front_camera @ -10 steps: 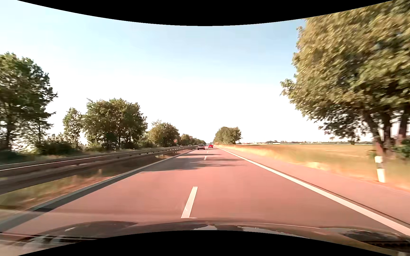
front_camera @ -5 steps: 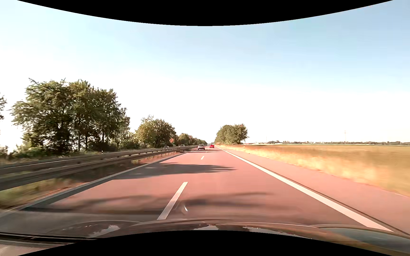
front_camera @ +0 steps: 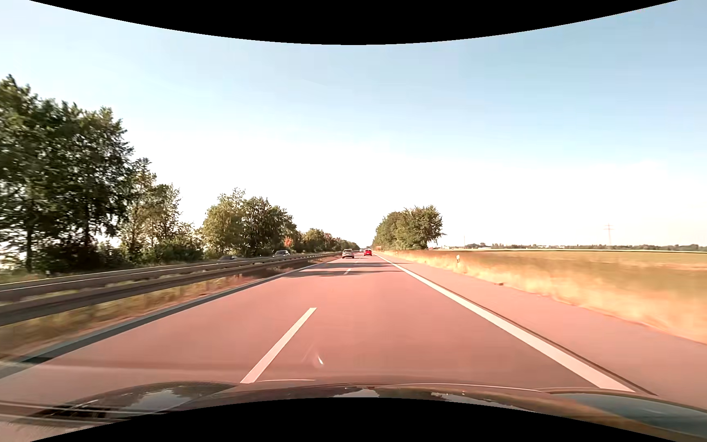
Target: Follow the waypoints while adhering to traffic rules and regulations
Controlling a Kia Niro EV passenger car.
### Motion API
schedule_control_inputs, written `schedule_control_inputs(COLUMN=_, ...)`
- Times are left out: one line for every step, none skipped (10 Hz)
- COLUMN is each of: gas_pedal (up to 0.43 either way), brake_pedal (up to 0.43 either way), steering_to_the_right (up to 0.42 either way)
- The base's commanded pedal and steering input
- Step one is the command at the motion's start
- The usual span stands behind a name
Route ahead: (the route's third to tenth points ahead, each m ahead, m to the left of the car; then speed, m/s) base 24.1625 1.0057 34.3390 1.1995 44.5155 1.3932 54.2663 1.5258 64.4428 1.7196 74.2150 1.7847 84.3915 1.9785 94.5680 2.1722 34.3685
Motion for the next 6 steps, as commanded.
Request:
schedule_control_inputs(gas_pedal=0.339, brake_pedal=0.006, steering_to_the_right=-0.006)
schedule_control_inputs(gas_pedal=0.339, brake_pedal=0.006, steering_to_the_right=-0.004)
schedule_control_inputs(gas_pedal=0.339, brake_pedal=0.006, steering_to_the_right=-0.004)
schedule_control_inputs(gas_pedal=0.339, brake_pedal=0.006, steering_to_the_right=-0.004)
schedule_control_inputs(gas_pedal=0.339, brake_pedal=0.006, steering_to_the_right=-0.003)
schedule_control_inputs(gas_pedal=0.339, brake_pedal=0.006, steering_to_the_right=-0.002)
